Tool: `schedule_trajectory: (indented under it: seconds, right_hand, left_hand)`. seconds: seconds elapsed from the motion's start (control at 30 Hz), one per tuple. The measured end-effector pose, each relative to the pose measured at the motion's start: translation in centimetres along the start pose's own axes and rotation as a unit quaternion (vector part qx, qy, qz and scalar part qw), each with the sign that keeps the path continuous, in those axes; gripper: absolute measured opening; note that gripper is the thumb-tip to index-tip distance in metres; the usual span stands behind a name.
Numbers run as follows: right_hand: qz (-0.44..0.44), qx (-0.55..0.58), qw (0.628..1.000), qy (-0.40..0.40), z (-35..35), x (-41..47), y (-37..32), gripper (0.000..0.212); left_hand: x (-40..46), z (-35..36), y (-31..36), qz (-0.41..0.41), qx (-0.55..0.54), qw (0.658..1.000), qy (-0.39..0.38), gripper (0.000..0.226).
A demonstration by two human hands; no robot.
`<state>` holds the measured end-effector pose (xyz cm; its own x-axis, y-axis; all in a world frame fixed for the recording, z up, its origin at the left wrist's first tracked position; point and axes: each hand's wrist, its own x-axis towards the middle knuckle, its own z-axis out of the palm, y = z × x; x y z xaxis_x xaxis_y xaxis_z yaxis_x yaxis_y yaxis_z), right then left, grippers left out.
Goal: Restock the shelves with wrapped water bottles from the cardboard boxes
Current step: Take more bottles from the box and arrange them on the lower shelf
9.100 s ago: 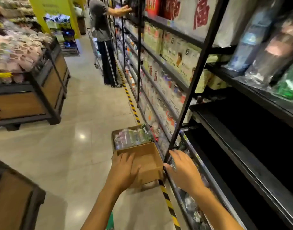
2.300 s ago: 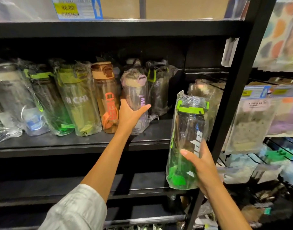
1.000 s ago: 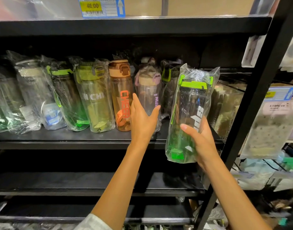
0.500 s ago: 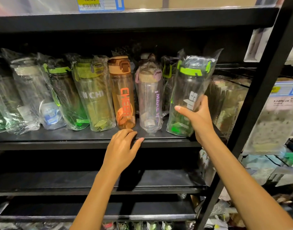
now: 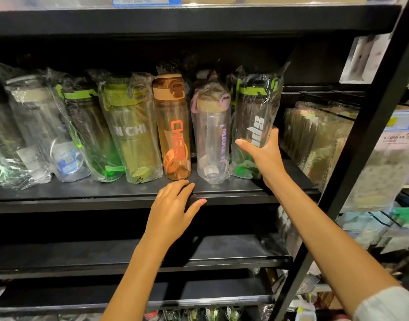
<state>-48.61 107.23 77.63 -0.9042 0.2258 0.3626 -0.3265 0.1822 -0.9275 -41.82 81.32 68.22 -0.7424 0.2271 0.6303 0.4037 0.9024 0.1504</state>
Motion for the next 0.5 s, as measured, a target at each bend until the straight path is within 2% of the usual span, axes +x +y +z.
schedule_trajectory:
  seconds: [0.2,0.3,0.5]
  right_hand:
    - [0.022,-0.028,0.999,0.004,0.3,-0.5,-0.3,0.078]
    - [0.033,-0.079,0.996,-0.010,0.2,-1.0,-1.0,0.080]
    - [0.100,-0.183,0.978,-0.030,-1.6,-2.9,-2.0,0.122]
  left_hand:
    - [0.0,-0.2,0.1,-0.004,-0.008,1.000,-0.009,0.062]
    - [-0.1,-0.4,0.1,-0.003,-0.011,1.000,-0.008,0.062]
    - [0.0,-0.6,-0.1,0.003,-0.022,0.999,-0.031,0.060]
